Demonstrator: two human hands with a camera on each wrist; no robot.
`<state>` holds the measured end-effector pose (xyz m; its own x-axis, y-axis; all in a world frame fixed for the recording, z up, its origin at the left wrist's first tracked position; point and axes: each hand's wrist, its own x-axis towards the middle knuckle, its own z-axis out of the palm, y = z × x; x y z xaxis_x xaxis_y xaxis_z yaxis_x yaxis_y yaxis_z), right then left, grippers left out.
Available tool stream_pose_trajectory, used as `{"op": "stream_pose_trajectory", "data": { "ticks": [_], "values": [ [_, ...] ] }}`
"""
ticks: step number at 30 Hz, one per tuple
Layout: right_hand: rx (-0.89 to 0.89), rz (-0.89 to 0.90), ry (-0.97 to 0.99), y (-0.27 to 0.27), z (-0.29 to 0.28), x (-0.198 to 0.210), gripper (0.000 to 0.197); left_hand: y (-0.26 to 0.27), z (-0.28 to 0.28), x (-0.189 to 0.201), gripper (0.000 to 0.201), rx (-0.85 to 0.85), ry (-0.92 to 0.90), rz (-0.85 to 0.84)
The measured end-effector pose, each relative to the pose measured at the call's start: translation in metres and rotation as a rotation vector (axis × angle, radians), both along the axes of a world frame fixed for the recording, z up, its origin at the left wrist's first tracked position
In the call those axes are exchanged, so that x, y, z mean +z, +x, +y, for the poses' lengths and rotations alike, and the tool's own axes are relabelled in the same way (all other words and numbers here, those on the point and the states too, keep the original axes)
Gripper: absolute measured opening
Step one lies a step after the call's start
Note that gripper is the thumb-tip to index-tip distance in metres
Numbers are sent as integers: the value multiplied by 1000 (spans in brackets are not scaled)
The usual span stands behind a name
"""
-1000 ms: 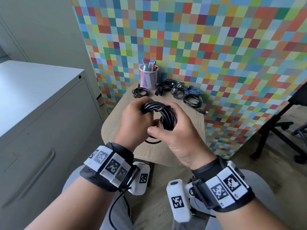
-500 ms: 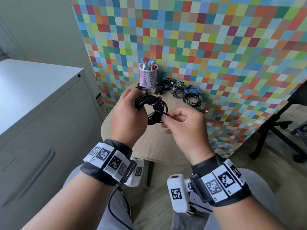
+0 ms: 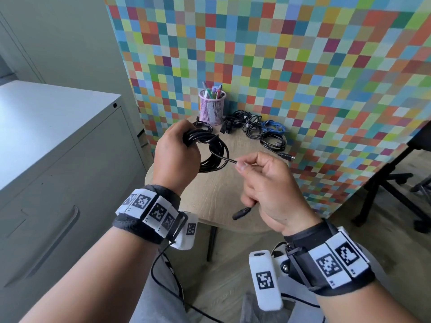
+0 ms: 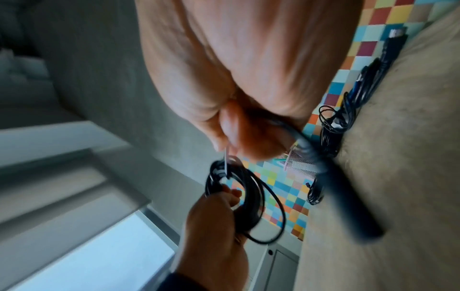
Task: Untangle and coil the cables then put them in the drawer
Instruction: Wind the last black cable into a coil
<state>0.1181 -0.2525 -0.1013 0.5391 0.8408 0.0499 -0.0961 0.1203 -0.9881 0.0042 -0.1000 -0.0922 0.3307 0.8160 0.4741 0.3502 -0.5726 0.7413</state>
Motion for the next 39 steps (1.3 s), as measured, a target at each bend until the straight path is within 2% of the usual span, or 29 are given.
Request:
{"op": "stream_pose_trajectory", "data": {
  "ticks": [2,4,6,7,9,12,14,15,18,20,23,27,30,35,39],
  "values": [
    [-5,-71,-30,5,-4,-3,4,1,-2,4,26,-102,-182,-117],
    [43,-113,-28,6,-6,-5,31,1,-10,11,29,-251,-400,-337],
    [162,-94,8,3,-7,1,59,1,-20,19,33,-368,-543,-510],
    [210,-76,35,1,-7,5,64,1,-25,22,32,-418,-596,-561],
    [242,-25,99,0,-7,11,53,-1,-34,26,31,-530,-686,-629],
    [168,-4,146,2,-3,15,19,-6,-40,25,28,-689,-782,-681],
    [136,30,173,4,-3,15,4,-10,-42,23,7,-740,-815,-643],
    [126,45,180,5,-3,17,8,-12,-42,22,10,-731,-807,-569],
    [89,-10,168,10,-6,19,23,-19,-40,20,28,-652,-748,-193],
    [51,-104,150,10,-7,18,23,-21,-42,22,35,-631,-762,-68],
    [-25,-319,85,12,-6,13,12,-20,-46,23,24,-592,-727,-113],
    [-67,-500,-57,13,-6,8,35,-20,-45,14,20,-554,-592,-98],
    [-88,-524,-77,14,-6,12,32,-18,-47,10,20,-547,-567,-102],
    [-55,-565,-126,13,-1,15,46,-13,-51,8,18,-515,-533,-147],
    [-52,-543,-133,15,4,11,27,-9,-53,8,28,-494,-537,-57]
  ]
}}
